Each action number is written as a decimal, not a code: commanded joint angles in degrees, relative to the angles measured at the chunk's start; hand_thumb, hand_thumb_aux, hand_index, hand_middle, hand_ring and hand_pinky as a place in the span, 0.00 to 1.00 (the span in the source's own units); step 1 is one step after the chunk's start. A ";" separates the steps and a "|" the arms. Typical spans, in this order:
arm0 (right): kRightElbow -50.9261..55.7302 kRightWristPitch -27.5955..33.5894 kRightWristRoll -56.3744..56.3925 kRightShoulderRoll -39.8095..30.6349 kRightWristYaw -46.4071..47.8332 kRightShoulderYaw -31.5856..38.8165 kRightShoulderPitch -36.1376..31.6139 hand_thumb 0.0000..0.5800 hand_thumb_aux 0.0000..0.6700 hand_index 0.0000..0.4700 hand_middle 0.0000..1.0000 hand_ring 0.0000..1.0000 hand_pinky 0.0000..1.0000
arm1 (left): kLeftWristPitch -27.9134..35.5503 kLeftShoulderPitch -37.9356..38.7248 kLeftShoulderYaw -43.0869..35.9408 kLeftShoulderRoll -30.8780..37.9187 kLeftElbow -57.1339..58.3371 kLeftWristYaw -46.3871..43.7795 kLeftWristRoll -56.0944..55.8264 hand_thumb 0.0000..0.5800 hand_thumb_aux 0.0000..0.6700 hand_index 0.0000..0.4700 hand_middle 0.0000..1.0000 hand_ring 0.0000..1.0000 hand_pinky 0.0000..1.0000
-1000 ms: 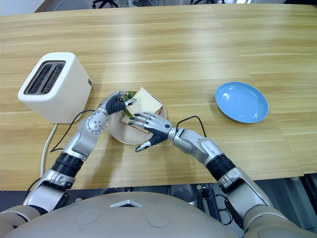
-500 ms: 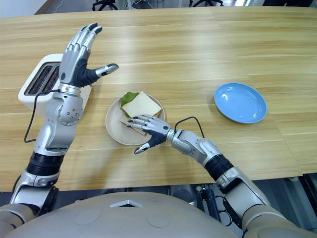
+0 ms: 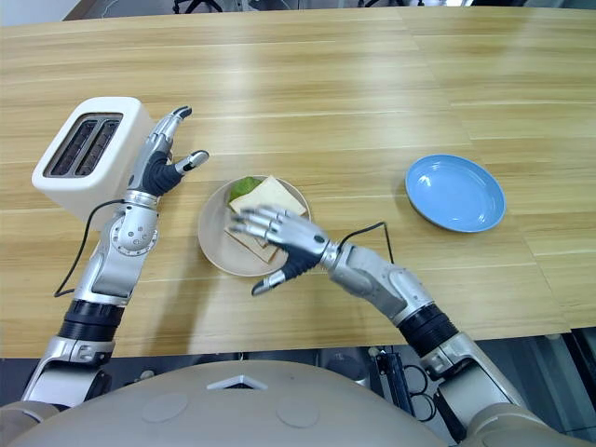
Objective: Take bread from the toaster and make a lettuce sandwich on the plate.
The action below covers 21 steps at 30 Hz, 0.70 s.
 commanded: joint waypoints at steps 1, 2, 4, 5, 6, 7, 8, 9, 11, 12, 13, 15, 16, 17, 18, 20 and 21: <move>-6.77 4.02 13.76 1.65 2.32 -6.44 2.02 0.00 0.00 0.00 0.00 0.00 0.00 | -6.24 -0.13 0.37 0.76 5.63 2.63 -0.52 0.00 0.00 0.00 0.00 0.00 0.00; -8.01 5.20 16.26 1.78 3.12 -7.91 2.29 0.00 0.00 0.00 0.00 0.00 0.00 | -7.28 0.12 0.32 0.91 6.39 2.66 -0.72 0.00 0.00 0.00 0.00 0.00 0.00; -9.69 7.50 19.84 1.37 5.16 -10.22 2.67 0.00 0.00 0.00 0.00 0.00 0.00 | -8.58 0.92 0.45 1.44 6.84 1.67 -1.51 0.00 0.00 0.00 0.00 0.00 0.00; -10.31 8.54 20.75 0.73 6.20 -11.41 2.88 0.00 0.00 0.00 0.00 0.00 0.00 | -8.85 1.56 0.55 2.02 6.67 0.01 -2.53 0.00 0.00 0.00 0.00 0.00 0.00; -10.64 9.54 21.08 -0.11 7.49 -12.38 3.15 0.00 0.00 0.00 0.00 0.00 0.00 | -8.74 2.19 0.59 2.85 6.50 -1.95 -3.43 0.00 0.00 0.00 0.00 0.00 0.00; -11.01 10.52 21.24 -1.45 9.16 -13.30 3.54 0.00 0.00 0.00 0.00 0.00 0.00 | -8.12 2.97 0.55 4.05 6.35 -4.87 -4.78 0.00 0.00 0.00 0.00 0.00 0.00; -11.23 11.88 21.09 -3.01 11.05 -13.97 3.94 0.00 0.00 0.00 0.00 0.00 0.00 | -8.04 3.89 0.49 5.42 6.06 -7.84 -6.33 0.00 0.00 0.00 0.00 0.00 0.00; -11.24 13.66 20.63 -4.90 13.44 -14.25 4.47 0.00 0.00 0.00 0.00 0.00 0.00 | -7.69 4.92 0.81 6.67 5.43 -10.44 -7.92 0.00 0.00 0.00 0.00 0.00 0.00; -10.84 16.27 18.91 -9.51 17.93 -14.94 6.25 0.00 0.00 0.00 0.00 0.00 0.00 | -6.38 7.32 1.80 9.31 3.39 -16.43 -12.56 0.00 0.00 0.00 0.00 0.00 0.00; -10.63 18.31 18.75 -11.92 20.43 -15.31 7.52 0.11 0.05 0.05 0.41 0.41 0.41 | -7.18 8.95 2.19 10.58 1.64 -20.60 -17.43 0.83 0.59 0.58 0.00 0.00 0.00; -10.53 18.95 18.84 -14.11 22.38 -15.68 8.79 0.85 0.62 0.60 1.00 1.00 1.00 | -8.21 10.61 2.53 11.40 -0.29 -25.36 -23.83 1.00 1.00 0.98 0.76 0.76 0.76; -10.97 20.37 20.97 -17.50 26.08 -16.90 11.51 1.00 1.00 0.98 1.00 1.00 1.00 | -7.90 13.78 3.36 13.19 -4.02 -35.27 -36.27 1.00 1.00 0.98 1.00 1.00 1.00; -11.31 20.66 21.25 -19.34 28.03 -17.25 12.83 1.00 1.00 0.98 1.00 1.00 1.00 | -6.87 14.88 3.54 14.95 -4.37 -38.37 -37.44 1.00 1.00 0.98 1.00 1.00 1.00; -12.02 21.52 21.59 -20.80 29.73 -17.74 14.16 1.00 1.00 0.98 1.00 1.00 1.00 | -4.94 15.71 3.30 16.92 -4.13 -40.83 -36.90 1.00 1.00 0.98 1.00 1.00 1.00; -12.62 22.44 21.86 -21.98 31.21 -18.09 15.26 1.00 1.00 0.98 1.00 1.00 1.00 | -3.53 16.44 2.71 18.91 -3.55 -42.53 -34.98 1.00 1.00 0.98 1.00 1.00 1.00; -13.45 24.01 22.11 -23.82 33.89 -18.32 16.95 1.00 1.00 0.98 1.00 1.00 1.00 | -0.92 17.63 1.84 21.60 -2.59 -45.27 -33.05 1.00 1.00 0.98 1.00 1.00 1.00; -13.70 24.58 22.69 -24.20 35.14 -18.21 17.32 1.00 1.00 0.98 1.00 1.00 1.00 | 0.23 18.20 1.54 22.49 -2.27 -46.89 -33.26 1.00 1.00 0.98 1.00 1.00 1.00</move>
